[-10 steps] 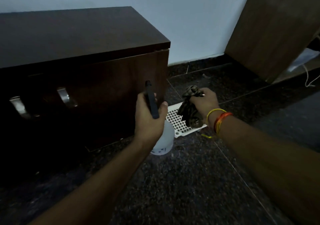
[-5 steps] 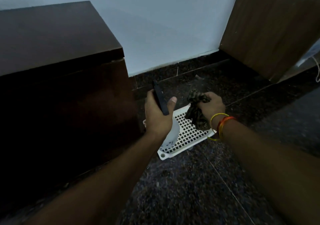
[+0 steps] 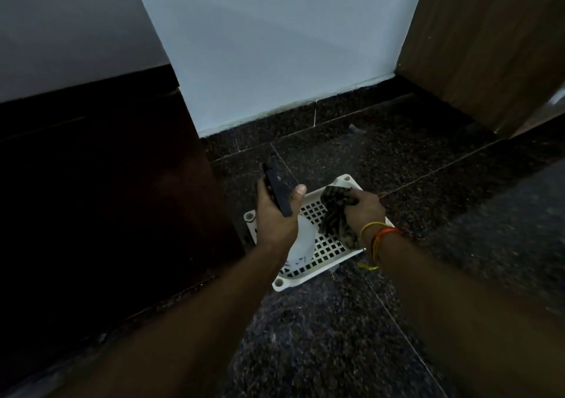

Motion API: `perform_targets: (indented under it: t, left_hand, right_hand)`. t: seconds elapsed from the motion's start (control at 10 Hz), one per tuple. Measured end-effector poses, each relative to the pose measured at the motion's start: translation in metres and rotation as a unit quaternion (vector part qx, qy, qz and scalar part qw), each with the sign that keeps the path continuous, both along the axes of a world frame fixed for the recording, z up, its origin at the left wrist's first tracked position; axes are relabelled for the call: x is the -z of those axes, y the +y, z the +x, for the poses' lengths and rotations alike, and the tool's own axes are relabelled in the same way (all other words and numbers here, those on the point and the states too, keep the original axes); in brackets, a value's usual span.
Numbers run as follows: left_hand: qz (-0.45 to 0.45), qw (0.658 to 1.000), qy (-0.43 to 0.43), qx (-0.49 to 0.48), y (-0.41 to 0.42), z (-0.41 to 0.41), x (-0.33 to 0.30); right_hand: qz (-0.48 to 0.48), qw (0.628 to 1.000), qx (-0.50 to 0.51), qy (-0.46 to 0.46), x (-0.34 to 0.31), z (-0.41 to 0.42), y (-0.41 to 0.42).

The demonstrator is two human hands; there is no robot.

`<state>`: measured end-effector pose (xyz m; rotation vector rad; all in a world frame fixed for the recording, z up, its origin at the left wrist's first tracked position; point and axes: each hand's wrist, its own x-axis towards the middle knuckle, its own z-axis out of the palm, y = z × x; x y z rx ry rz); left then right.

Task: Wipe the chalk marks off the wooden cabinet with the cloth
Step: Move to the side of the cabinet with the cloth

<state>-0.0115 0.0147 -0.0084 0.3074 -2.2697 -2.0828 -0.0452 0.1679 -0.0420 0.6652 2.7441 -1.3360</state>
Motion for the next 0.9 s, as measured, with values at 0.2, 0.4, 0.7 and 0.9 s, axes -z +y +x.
perform_targets:
  t: [0.2, 0.4, 0.7, 0.9]
  left_hand:
    - [-0.031, 0.999, -0.001, 0.005, -0.002, -0.002, 0.011]
    - [-0.059, 0.998, -0.006, 0.036, -0.001, -0.001, 0.020]
    - [-0.065, 0.997, -0.017, 0.044, -0.002, 0.009, 0.029]
    - [-0.091, 0.991, -0.064, 0.077, -0.013, 0.018, 0.026]
  right_hand:
    - [0.028, 0.998, -0.050, -0.039, 0.018, -0.005, -0.001]
    - [0.053, 0.988, -0.122, -0.075, 0.031, -0.004, -0.001]
    - [0.078, 0.989, -0.114, -0.053, 0.038, 0.000, -0.008]
    - [0.104, 0.990, -0.086, -0.035, 0.014, 0.003, -0.014]
